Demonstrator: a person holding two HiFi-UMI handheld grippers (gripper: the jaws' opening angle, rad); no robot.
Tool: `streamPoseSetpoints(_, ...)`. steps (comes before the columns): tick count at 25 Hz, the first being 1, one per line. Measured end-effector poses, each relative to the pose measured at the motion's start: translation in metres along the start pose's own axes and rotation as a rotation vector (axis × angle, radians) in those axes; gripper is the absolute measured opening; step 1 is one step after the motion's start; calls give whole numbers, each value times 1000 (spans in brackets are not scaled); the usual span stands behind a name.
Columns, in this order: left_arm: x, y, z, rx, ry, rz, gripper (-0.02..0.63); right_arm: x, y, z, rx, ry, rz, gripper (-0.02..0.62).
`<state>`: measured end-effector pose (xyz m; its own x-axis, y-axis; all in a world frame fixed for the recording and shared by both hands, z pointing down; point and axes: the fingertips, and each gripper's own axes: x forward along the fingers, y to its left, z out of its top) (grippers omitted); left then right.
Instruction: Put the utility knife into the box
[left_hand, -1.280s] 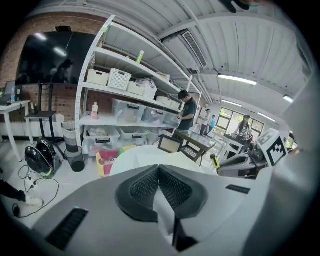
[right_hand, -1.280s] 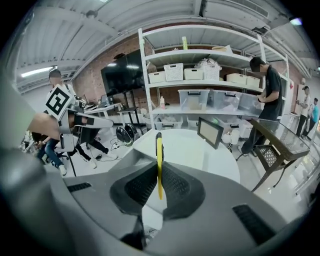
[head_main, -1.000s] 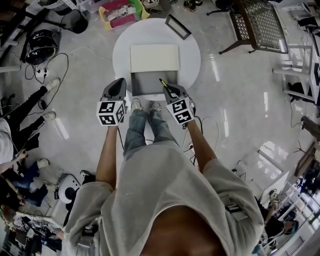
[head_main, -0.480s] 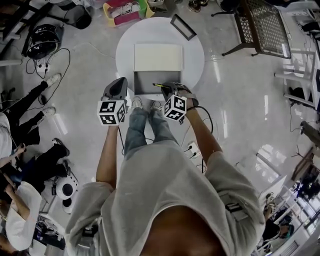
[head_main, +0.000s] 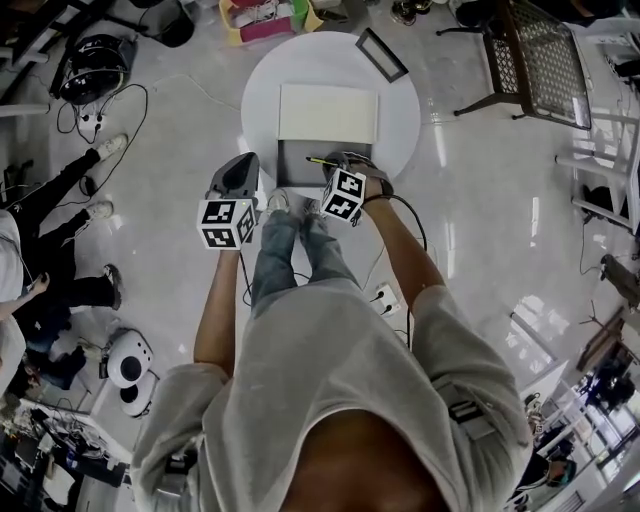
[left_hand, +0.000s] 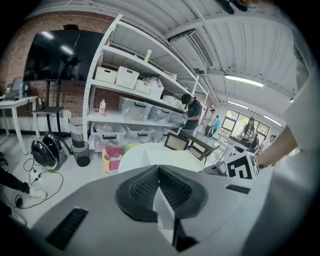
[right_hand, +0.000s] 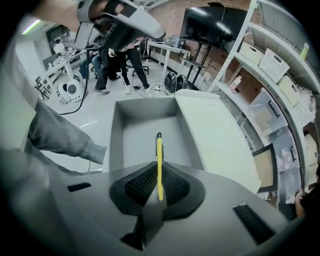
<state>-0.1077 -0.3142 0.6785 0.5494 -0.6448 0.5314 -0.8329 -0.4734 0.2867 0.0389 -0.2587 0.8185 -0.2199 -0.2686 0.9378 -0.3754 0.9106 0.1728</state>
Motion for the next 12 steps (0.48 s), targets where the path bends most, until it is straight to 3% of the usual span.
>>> streamPoseSetpoints(5, -1, 1, -5, -10, 6, 5, 20, 19, 5, -8, 5, 71, 49, 49)
streamPoseSetpoints(12, -2, 5, -4, -13, 3, 7, 20, 27, 13, -11, 33, 84, 119, 51)
